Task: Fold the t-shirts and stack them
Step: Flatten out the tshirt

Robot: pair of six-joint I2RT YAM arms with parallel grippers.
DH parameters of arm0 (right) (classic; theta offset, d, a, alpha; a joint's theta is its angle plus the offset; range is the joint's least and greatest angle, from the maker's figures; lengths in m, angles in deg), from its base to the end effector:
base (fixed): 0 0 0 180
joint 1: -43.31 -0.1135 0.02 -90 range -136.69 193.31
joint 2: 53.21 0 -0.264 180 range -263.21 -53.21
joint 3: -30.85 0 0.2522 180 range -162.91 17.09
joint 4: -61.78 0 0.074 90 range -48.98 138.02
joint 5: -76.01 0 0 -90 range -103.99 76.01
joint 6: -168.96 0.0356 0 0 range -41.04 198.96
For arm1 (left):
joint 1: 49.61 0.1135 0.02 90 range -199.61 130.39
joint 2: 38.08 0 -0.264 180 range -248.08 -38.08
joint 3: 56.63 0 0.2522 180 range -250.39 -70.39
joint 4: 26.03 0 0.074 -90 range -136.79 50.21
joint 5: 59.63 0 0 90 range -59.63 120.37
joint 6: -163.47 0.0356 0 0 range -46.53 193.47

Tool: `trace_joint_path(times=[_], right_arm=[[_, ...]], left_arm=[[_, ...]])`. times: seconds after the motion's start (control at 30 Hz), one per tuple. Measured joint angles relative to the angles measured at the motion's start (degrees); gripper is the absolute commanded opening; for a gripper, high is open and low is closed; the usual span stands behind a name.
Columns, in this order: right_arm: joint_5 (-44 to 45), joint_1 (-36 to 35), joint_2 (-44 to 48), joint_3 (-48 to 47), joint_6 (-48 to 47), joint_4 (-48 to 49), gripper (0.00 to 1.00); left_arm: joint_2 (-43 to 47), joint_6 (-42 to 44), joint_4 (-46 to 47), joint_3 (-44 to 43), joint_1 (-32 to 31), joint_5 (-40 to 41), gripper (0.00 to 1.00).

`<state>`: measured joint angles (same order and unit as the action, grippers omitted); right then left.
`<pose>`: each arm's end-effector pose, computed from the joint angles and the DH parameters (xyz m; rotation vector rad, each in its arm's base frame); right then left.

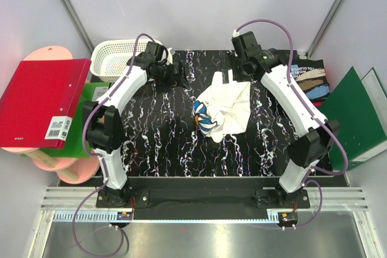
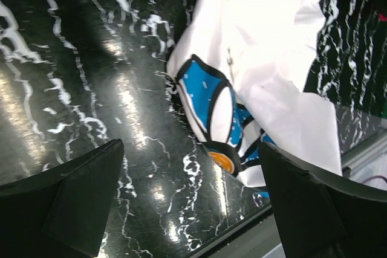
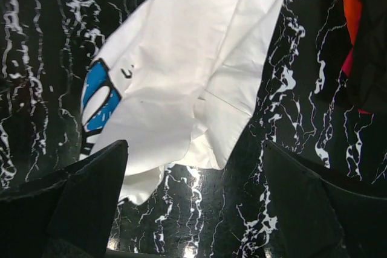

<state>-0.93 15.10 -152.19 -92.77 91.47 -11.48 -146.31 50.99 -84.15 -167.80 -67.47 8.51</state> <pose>0.3231 0.1642 0.3979 -0.2240 2.3807 0.0575 0.3915 -0.1401 0.2893 0.0525 2.6045 -0.7525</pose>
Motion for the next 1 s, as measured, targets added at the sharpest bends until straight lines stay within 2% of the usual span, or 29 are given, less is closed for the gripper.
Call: trace_joint_path(times=[0.23,0.4,0.5,0.63,0.67,0.7,0.73,1.0], right_arm=[[0.9,2.5,-6.3,1.2,3.5,-1.2,1.0],[1.0,3.1,-9.1,1.4,6.1,-3.1,1.0],[0.8,3.3,-9.6,2.2,7.4,-3.5,1.0],[-0.7,3.8,-10.3,4.0,9.2,-3.9,1.0],[-0.8,3.8,-10.6,4.2,9.6,-4.1,1.0],[-1.1,3.8,-11.1,4.5,10.0,-4.2,1.0],[-1.7,3.8,-11.5,4.9,10.4,-4.4,1.0],[-3.7,3.9,-13.7,5.2,11.6,-4.9,1.0]], left_arm=[[-8.5,-1.9,1.2,-7.3,-4.5,-6.7,0.99],[-11.8,-4.6,2.4,-7.5,-9.6,-11.4,0.98],[-11.7,-5.3,3.5,-6.0,-12.1,-13.4,0.86],[-11.7,-6.2,4.4,-4.3,-13.3,-15.6,0.49],[-11.7,-6.5,4.5,-4.1,-13.6,-15.9,0.19],[-11.7,-6.4,4.8,-3.9,-13.7,-16.3,0.04],[-11.7,-6.6,5.1,-3.5,-13.9,-16.8,0.0],[-12.5,-3.6,0.9,-4.0,-15.1,-15.2,0.0]])
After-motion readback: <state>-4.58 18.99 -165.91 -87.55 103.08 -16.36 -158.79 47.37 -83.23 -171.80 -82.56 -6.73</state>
